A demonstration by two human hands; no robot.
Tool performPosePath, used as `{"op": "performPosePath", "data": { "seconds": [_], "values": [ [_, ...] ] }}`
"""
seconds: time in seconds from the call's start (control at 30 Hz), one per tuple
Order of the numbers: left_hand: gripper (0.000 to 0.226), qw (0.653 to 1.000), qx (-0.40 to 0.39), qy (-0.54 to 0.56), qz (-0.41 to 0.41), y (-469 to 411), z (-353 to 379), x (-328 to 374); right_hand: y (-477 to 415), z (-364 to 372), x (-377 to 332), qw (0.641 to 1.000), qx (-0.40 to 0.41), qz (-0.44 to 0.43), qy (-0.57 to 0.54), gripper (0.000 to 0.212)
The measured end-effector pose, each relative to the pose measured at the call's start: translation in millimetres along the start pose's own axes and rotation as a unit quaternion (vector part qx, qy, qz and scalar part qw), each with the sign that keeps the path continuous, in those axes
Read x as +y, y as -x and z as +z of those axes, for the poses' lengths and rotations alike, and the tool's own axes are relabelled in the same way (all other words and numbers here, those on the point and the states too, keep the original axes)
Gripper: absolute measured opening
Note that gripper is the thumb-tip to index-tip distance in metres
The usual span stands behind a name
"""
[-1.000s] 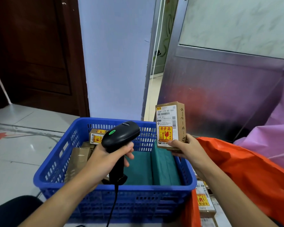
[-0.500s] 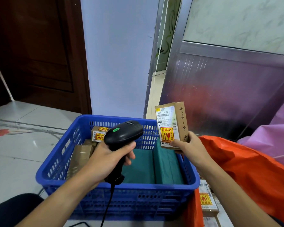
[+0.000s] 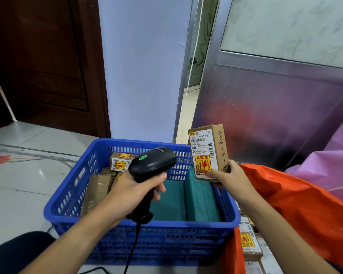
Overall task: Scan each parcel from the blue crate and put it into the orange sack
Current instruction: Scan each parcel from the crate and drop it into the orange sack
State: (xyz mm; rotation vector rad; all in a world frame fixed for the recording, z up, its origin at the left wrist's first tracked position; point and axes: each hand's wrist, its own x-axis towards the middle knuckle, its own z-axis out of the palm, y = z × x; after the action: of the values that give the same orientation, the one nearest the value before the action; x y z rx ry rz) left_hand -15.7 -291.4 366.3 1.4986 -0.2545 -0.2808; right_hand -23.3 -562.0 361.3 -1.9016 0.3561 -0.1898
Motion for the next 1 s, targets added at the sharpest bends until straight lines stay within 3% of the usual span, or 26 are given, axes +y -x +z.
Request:
{"op": "performPosePath", "data": {
  "seconds": [0.13,0.27,0.57,1.0],
  "values": [
    [0.009,1.0,0.005,0.015,0.003,1,5,2,1,-2,0,1.0,0.001,-0.001,-0.002,0.043],
    [0.025,0.997,-0.009,0.073,-0.013,3,8,7,2,-3,2,1.0,0.003,-0.002,-0.002,0.044],
    [0.034,0.992,-0.042,0.113,-0.047,1,12,0,1,-3,3,1.0,-0.002,0.0,-0.004,0.044],
    [0.027,0.989,-0.02,0.141,-0.042,-2,12,1,-4,-4,6,1.0,-0.005,0.002,-0.009,0.042]
  ]
}}
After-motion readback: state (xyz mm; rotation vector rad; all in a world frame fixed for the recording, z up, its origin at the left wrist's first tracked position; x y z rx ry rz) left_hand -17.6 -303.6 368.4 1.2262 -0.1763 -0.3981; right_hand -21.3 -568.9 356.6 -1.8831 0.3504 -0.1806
